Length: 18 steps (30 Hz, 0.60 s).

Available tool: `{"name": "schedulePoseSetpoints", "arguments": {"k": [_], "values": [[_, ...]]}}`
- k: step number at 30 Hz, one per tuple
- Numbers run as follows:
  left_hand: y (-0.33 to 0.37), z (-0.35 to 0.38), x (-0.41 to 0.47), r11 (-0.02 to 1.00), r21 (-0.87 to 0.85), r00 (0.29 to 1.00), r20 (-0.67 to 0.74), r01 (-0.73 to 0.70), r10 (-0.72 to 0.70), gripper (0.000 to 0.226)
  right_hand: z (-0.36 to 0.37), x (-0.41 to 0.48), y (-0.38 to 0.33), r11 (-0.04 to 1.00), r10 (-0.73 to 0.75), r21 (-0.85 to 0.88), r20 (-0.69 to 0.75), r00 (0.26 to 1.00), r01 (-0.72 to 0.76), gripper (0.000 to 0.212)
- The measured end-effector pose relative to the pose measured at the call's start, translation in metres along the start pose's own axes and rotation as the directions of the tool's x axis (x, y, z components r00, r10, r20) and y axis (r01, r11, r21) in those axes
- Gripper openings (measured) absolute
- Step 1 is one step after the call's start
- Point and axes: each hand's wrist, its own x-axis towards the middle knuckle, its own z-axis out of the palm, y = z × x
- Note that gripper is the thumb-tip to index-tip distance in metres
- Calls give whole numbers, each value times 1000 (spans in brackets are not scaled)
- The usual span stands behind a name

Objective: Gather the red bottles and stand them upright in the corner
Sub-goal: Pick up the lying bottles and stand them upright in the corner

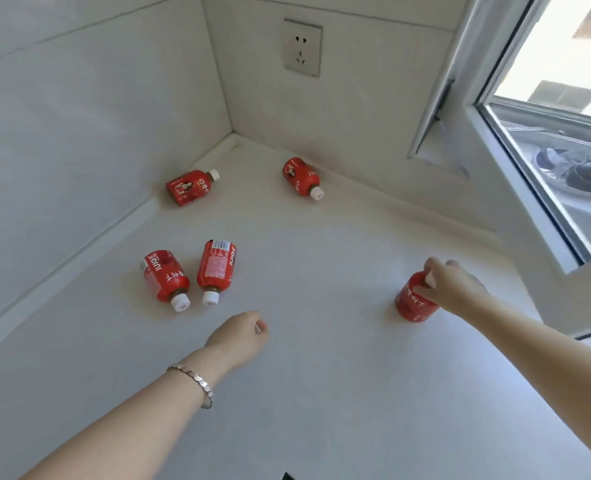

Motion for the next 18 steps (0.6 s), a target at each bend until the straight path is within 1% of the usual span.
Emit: {"name": "schedulePoseSetpoints", "arguments": {"k": [2,6,8,10,13,14,15,18], "values": [[-3,0,8,1000,-12,1000,-10,21,-21,19,1,5,-2,999,-29,23,-17,999,30,36],[-13,-1,19,996,4,994,-62,92,-91,20,8,5,-22,983,-179,-41,14,984,180,34],[-18,-2,26,987,26,982,-108,160,-156,16,11,6,-41,971,-233,-41,29,972,234,34],[-21,-6,32,968,24,951,-190,252,-243,20,14,9,-62,961,-275,-21,46,960,276,33],[-31,-12,44,931,-114,858,-363,347,-364,42,24,14,-94,944,-330,45,54,943,327,31],[-34,-14,50,919,-159,832,-390,361,-394,46,27,15,-103,939,-343,50,56,938,340,31],[-38,-14,56,908,-190,823,-386,372,-418,49,29,17,-111,934,-356,52,58,933,353,32],[-43,-10,75,888,-297,838,-325,350,-439,48,37,21,-129,920,-387,100,67,920,380,34]]}}
